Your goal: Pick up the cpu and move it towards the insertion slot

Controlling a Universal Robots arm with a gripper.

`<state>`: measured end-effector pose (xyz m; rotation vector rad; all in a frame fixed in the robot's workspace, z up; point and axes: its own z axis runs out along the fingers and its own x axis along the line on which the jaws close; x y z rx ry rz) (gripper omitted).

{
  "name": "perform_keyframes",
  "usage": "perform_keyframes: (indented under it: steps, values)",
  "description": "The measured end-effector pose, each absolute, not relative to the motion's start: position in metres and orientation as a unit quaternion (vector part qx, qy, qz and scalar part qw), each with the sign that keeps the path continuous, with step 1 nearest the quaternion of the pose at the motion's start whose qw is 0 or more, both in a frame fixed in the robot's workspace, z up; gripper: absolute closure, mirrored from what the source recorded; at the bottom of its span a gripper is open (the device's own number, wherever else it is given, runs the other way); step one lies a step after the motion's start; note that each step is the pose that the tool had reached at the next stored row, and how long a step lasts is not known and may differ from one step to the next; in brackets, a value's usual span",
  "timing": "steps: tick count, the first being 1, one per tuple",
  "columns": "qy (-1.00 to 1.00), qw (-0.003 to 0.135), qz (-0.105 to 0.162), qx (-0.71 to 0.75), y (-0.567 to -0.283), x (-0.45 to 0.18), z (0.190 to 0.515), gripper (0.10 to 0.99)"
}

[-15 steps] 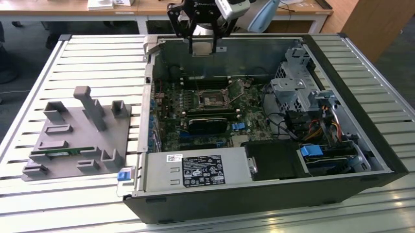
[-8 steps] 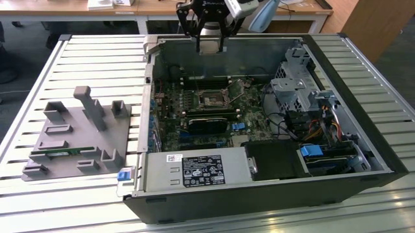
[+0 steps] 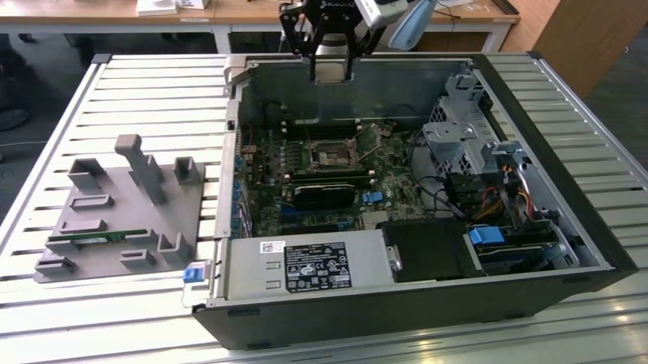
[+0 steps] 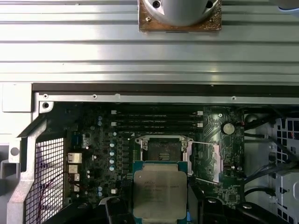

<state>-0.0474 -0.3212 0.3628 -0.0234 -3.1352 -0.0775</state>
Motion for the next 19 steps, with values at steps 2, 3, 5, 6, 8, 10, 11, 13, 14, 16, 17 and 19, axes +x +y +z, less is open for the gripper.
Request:
perform_keyframes:
  steps: [2, 3, 5, 6, 8, 10, 11, 13, 14, 16, 17, 19]
  values:
    - [-1.000, 0.003, -0.025, -0.008, -0.3211, -0.0473, 0.3628, 0.541]
    - [-1.000, 0.003, -0.025, -0.008, -0.3211, -0.0472, 0.3628, 0.541]
    - [-1.000, 0.003, -0.025, -0.011, -0.3211, -0.0472, 0.3627, 0.541]
    - [-1.000, 0.002, -0.025, -0.016, -0.3210, -0.0472, 0.3626, 0.541]
    - [-0.999, 0.002, -0.025, -0.032, -0.3210, -0.0472, 0.3624, 0.541]
    - [-0.999, 0.002, -0.025, -0.048, -0.3210, -0.0472, 0.3621, 0.541]
    - [-0.998, 0.002, -0.025, -0.053, -0.3210, -0.0473, 0.3620, 0.541]
    - [-0.998, 0.002, -0.025, -0.057, -0.3210, -0.0473, 0.3620, 0.541]
    - [-0.998, 0.002, -0.025, -0.057, -0.3210, -0.0473, 0.3620, 0.541]
    - [-0.998, 0.001, -0.025, -0.057, -0.3210, -0.0473, 0.3620, 0.541]
    - [-0.998, 0.001, -0.025, -0.058, -0.3210, -0.0473, 0.3619, 0.541]
    - [-0.998, 0.001, -0.025, -0.058, -0.3210, -0.0473, 0.3620, 0.541]
